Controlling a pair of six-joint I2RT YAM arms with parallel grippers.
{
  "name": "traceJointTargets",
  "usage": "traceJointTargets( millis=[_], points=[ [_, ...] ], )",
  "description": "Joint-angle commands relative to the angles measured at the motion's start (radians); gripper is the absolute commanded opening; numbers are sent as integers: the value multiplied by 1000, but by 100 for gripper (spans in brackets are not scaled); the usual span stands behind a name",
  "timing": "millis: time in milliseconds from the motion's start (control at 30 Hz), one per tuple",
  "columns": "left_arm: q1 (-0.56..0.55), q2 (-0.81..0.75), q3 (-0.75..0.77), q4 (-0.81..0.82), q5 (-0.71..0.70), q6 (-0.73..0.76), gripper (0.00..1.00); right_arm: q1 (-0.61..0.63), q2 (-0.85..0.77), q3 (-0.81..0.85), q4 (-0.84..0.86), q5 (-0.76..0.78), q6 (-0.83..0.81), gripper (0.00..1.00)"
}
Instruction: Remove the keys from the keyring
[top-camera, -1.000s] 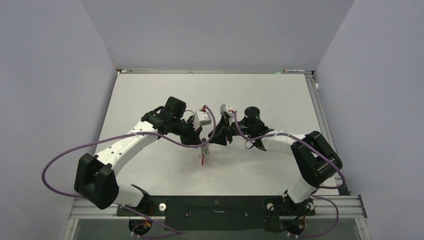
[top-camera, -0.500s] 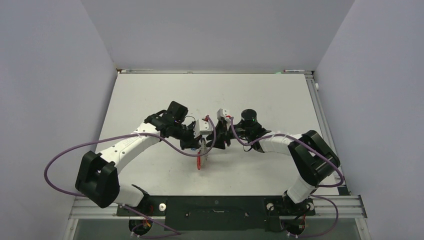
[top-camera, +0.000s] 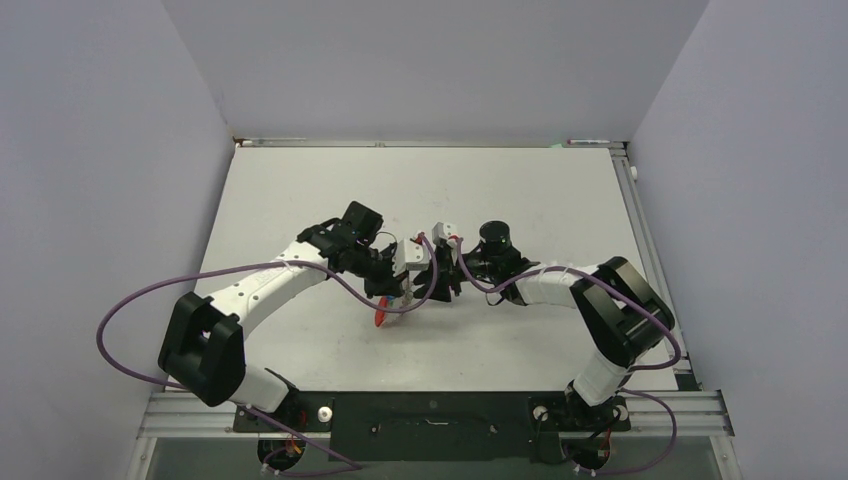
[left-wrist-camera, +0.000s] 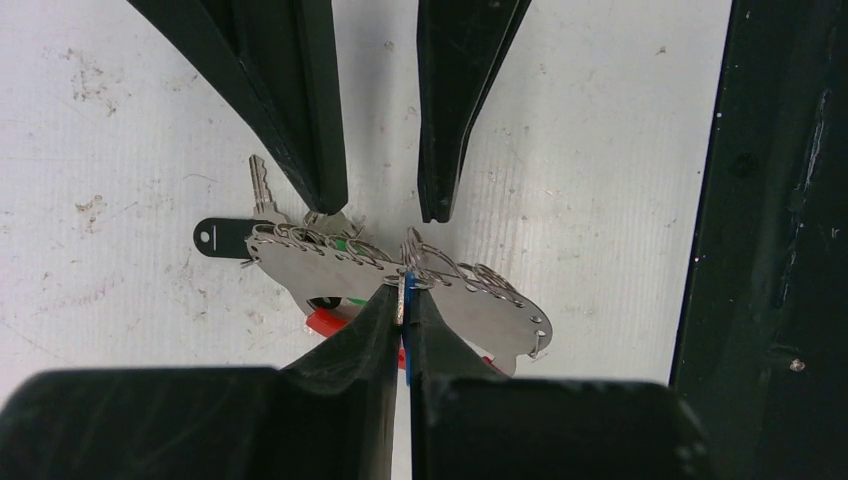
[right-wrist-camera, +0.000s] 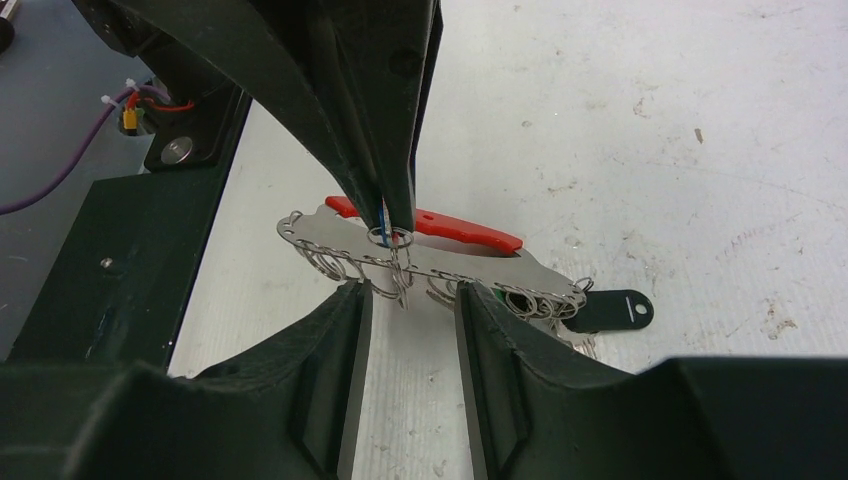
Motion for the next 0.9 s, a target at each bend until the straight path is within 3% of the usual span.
traceJointTargets(
  millis=[0, 867],
  points=[
    [-3, 2, 53, 28, 38, 7, 0, 9, 20, -11, 75, -20, -39, 37],
    [-3, 17, 61, 20, 61, 11, 0, 41, 126, 13, 268, -35, 39, 28]
  ],
)
